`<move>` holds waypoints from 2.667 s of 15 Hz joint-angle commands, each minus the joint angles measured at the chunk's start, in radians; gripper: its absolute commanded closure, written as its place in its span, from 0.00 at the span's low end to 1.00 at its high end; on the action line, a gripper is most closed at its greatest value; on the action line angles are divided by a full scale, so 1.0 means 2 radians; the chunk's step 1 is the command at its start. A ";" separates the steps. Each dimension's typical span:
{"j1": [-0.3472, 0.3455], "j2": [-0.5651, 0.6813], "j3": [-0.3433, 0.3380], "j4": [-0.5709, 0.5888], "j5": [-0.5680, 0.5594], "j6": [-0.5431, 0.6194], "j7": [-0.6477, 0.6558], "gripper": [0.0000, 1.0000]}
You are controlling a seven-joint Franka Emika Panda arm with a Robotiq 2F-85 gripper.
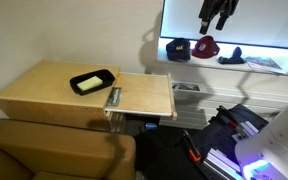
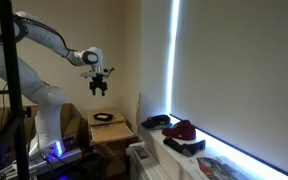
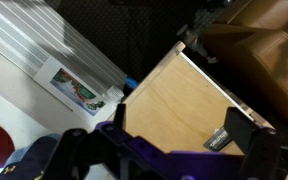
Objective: Remove sponge from the black sponge holder to the table surface
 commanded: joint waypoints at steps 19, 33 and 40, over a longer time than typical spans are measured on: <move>0.132 0.352 0.153 0.092 0.185 0.344 0.131 0.00; 0.145 0.535 0.117 0.231 0.134 0.413 0.365 0.00; 0.168 0.603 0.097 0.341 0.154 0.384 0.473 0.00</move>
